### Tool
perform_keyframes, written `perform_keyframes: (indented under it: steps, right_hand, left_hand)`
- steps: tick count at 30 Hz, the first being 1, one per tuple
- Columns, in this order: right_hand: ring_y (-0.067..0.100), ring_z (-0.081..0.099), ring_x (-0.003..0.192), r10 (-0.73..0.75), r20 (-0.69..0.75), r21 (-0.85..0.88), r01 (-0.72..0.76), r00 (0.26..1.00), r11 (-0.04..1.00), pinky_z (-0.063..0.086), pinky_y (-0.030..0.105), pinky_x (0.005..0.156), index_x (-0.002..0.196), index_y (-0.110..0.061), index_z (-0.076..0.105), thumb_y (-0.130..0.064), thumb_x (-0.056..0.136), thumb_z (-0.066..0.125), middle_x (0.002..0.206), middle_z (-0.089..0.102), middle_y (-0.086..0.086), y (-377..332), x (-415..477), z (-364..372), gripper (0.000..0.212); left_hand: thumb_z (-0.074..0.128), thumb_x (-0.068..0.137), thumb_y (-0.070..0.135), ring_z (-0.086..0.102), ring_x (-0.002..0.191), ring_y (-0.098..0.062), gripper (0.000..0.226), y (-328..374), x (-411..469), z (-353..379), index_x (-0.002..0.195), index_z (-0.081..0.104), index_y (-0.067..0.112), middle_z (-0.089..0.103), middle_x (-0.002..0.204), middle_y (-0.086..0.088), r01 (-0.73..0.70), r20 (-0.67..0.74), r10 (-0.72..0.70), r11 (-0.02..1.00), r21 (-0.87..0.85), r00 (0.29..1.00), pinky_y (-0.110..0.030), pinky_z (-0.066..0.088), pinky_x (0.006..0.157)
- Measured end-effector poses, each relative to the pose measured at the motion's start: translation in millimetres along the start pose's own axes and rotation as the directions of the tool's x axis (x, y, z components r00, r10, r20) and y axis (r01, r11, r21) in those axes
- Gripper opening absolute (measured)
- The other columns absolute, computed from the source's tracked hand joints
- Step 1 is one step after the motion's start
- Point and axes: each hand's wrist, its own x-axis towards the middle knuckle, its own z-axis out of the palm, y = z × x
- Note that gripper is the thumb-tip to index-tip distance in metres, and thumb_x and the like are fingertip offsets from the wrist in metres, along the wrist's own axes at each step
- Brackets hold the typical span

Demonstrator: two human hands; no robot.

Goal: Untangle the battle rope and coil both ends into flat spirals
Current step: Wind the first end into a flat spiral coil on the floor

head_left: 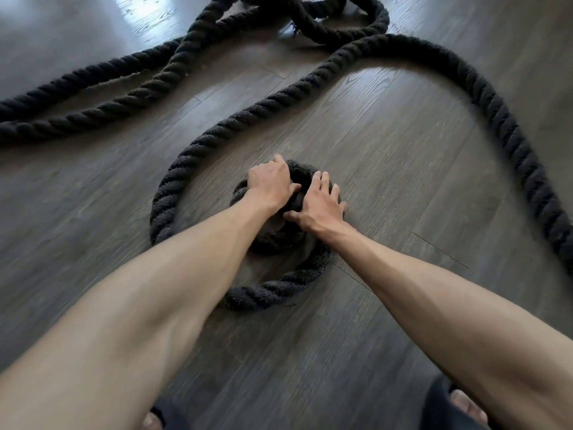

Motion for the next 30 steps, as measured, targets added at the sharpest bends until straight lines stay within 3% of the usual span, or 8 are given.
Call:
perform_keyframes:
  steps: [3, 8, 12, 15, 17, 22, 26, 30]
  right_hand:
    - [0.032, 0.007, 0.154, -0.146, 0.022, -0.046, 0.147, 0.989, 0.988, 0.021, 0.059, 0.118, 0.161, -0.011, 0.003, -0.041, 0.085, 0.076, 0.169, 0.001, 0.004, 8, 7, -5, 0.109]
    - [0.023, 0.008, 0.155, -0.327, 0.16, -0.099, 0.345, 0.931, 0.933, 0.022, 0.054, 0.121, 0.162, -0.013, 0.004, -0.032, 0.085, 0.076, 0.17, 0.002, 0.0, 20, 22, -26, 0.107]
    - [0.027, 0.017, 0.153, -0.367, 0.155, -0.079, 0.381, 0.917, 0.921, 0.026, 0.049, 0.121, 0.16, -0.006, 0.01, -0.03, 0.08, 0.081, 0.167, 0.015, 0.009, 20, 20, -34, 0.109]
    - [0.033, 0.027, 0.146, -0.283, 0.036, -0.098, 0.285, 0.958, 0.954, 0.034, 0.054, 0.114, 0.155, -0.002, 0.016, -0.032, 0.082, 0.08, 0.159, 0.024, 0.014, 18, 5, -29, 0.101]
    - [0.04, 0.028, 0.143, -0.099, -0.018, -0.104, 0.096, 0.995, 0.99, 0.037, 0.059, 0.11, 0.153, -0.001, 0.015, -0.036, 0.085, 0.077, 0.154, 0.024, 0.02, 17, -6, -23, 0.098]
    - [0.04, 0.023, 0.144, 0.204, -0.022, -0.217, -0.204, 0.979, 0.955, 0.037, 0.062, 0.106, 0.157, 0.0, -0.001, -0.042, 0.086, 0.076, 0.156, 0.018, 0.024, 23, -13, -33, 0.113]
    - [0.038, 0.025, 0.142, 0.29, -0.023, -0.192, -0.289, 0.957, 0.938, 0.037, 0.062, 0.108, 0.154, 0.008, 0.009, -0.035, 0.087, 0.076, 0.154, 0.025, 0.023, 27, 3, -51, 0.104]
    - [0.037, 0.032, 0.139, 0.219, -0.028, -0.207, -0.22, 0.975, 0.953, 0.04, 0.058, 0.104, 0.149, -0.001, 0.026, -0.029, 0.086, 0.076, 0.149, 0.034, 0.019, 35, 13, -50, 0.085]
  left_hand:
    - [0.059, 0.09, 0.048, 0.048, 0.123, -0.035, 0.064, -16, 0, 4, 0.136, 0.039, 0.009, 0.05, 0.133, -0.018, -0.156, -0.081, 0.164, 0.983, 0.096, 0.983, -0.047, 0.042, 0.097]
    - [0.058, 0.091, 0.039, 0.004, 0.151, -0.028, 0.085, -21, 18, 2, 0.156, 0.012, 0.012, 0.004, 0.164, -0.013, -0.359, 0.317, 0.363, 0.931, -0.073, 0.876, -0.053, 0.003, 0.121]
    - [0.074, 0.076, 0.055, 0.022, 0.145, -0.029, 0.113, -24, 20, 0, 0.156, 0.009, 0.01, 0.02, 0.159, -0.009, -0.377, 0.351, 0.371, 0.925, -0.053, 0.86, -0.047, 0.027, 0.117]
    - [0.071, 0.071, 0.068, 0.044, 0.128, -0.035, 0.113, -29, 13, -2, 0.151, 0.022, 0.005, 0.039, 0.146, -0.013, -0.441, 0.226, 0.415, 0.894, 0.079, 0.881, -0.049, 0.043, 0.103]
    - [0.061, 0.073, 0.075, 0.054, 0.114, -0.037, 0.106, -31, 6, 0, 0.143, 0.033, 0.001, 0.048, 0.135, -0.016, -0.425, 0.166, 0.399, 0.889, 0.169, 0.902, -0.048, 0.049, 0.093]
    - [0.04, 0.079, 0.083, 0.066, 0.089, -0.034, 0.095, -29, -23, 7, 0.119, 0.056, -0.002, 0.061, 0.111, -0.018, -0.174, 0.03, 0.172, 0.955, 0.242, 0.985, -0.04, 0.051, 0.077]
    - [0.031, 0.075, 0.089, 0.065, 0.095, -0.028, 0.092, -7, -21, -3, 0.1, 0.071, 0.01, 0.07, 0.098, -0.008, -0.128, 0.164, 0.063, 0.895, 0.428, 0.984, -0.044, 0.04, 0.095]
    - [0.043, 0.073, 0.088, 0.045, 0.123, -0.039, 0.105, -2, -22, -1, 0.133, 0.048, 0.002, 0.051, 0.133, -0.019, -0.003, 0.2, -0.064, 0.948, 0.318, 0.978, -0.053, 0.034, 0.102]
